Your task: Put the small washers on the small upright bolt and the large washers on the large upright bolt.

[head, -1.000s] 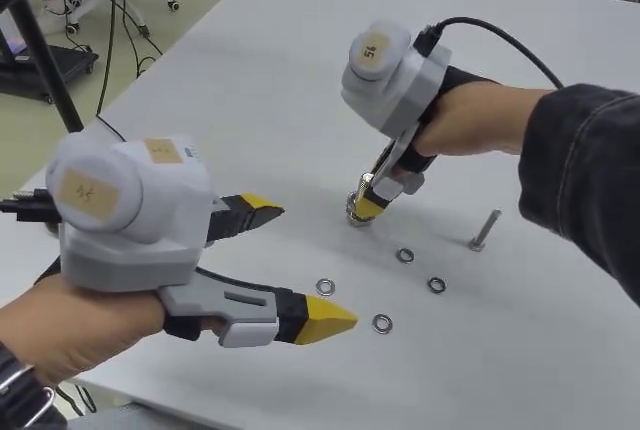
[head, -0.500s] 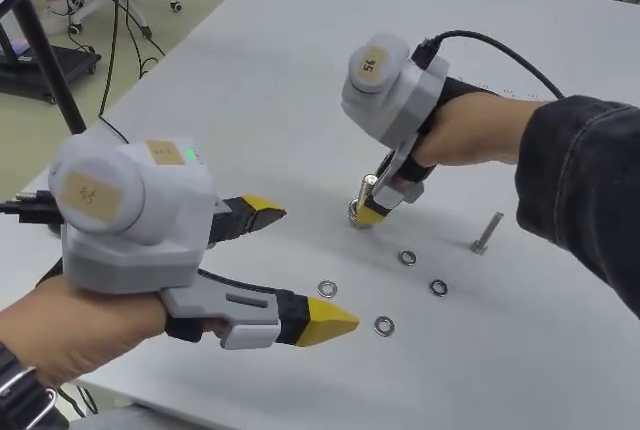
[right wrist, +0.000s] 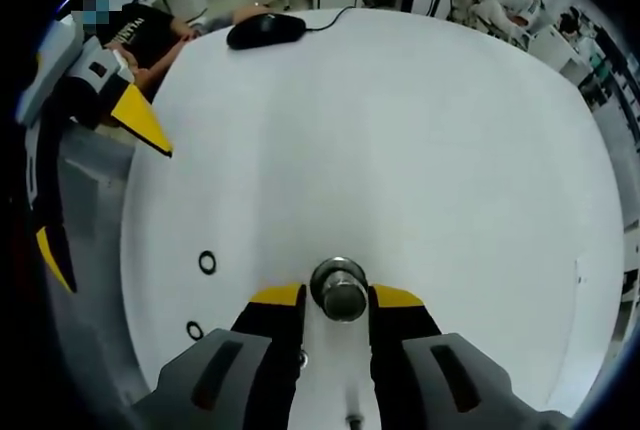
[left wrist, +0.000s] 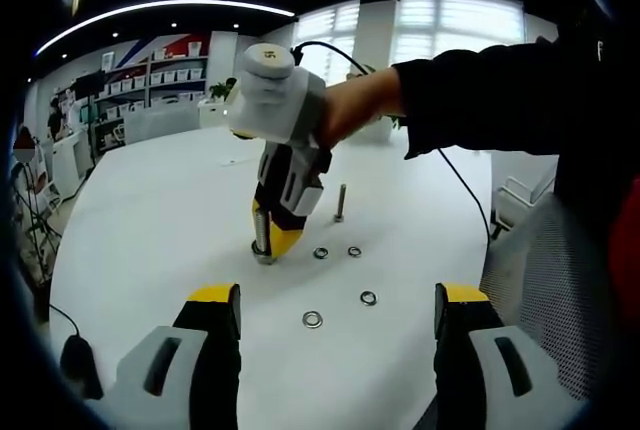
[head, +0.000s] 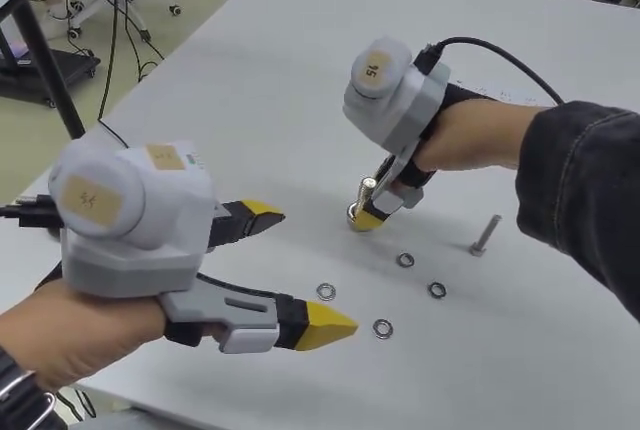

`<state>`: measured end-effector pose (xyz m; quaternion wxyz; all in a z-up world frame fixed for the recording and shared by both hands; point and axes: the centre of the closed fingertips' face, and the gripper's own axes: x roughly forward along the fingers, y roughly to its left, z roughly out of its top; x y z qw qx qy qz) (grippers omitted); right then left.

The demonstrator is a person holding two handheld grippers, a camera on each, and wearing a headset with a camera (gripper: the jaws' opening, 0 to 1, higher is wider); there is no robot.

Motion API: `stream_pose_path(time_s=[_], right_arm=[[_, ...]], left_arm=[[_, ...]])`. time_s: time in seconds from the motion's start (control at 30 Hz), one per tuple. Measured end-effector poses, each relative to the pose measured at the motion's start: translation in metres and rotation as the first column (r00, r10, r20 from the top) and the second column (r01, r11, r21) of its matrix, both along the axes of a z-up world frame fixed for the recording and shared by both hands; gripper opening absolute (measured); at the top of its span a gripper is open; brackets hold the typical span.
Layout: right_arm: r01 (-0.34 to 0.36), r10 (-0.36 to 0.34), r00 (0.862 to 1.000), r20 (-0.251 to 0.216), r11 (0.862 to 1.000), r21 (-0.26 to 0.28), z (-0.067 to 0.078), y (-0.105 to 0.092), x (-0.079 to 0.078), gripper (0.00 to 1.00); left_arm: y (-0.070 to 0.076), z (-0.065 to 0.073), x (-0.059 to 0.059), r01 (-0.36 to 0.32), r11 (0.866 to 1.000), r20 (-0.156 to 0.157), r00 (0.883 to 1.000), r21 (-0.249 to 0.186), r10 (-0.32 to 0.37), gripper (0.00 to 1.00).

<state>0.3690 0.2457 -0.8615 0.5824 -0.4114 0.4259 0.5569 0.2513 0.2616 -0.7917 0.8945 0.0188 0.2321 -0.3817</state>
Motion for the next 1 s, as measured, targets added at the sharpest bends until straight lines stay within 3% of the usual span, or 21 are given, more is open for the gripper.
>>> stream_pose_path(time_s=[0.67, 1.0], right_arm=[[0.027, -0.028, 0.999, 0.032, 0.999, 0.039, 0.015, -0.01, 0.006, 0.27], [0.037, -0.039, 0.998, 0.043, 0.998, 0.047, 0.022, -0.025, -0.005, 0.26]], left_arm=[[-0.004, 0.001, 0.001, 0.013, 1.0, 0.002, 1.0, 0.001, -0.013, 0.79], [-0.006, 0.002, 0.001, 0.019, 1.0, 0.005, 1.0, 0.002, -0.019, 0.79]])
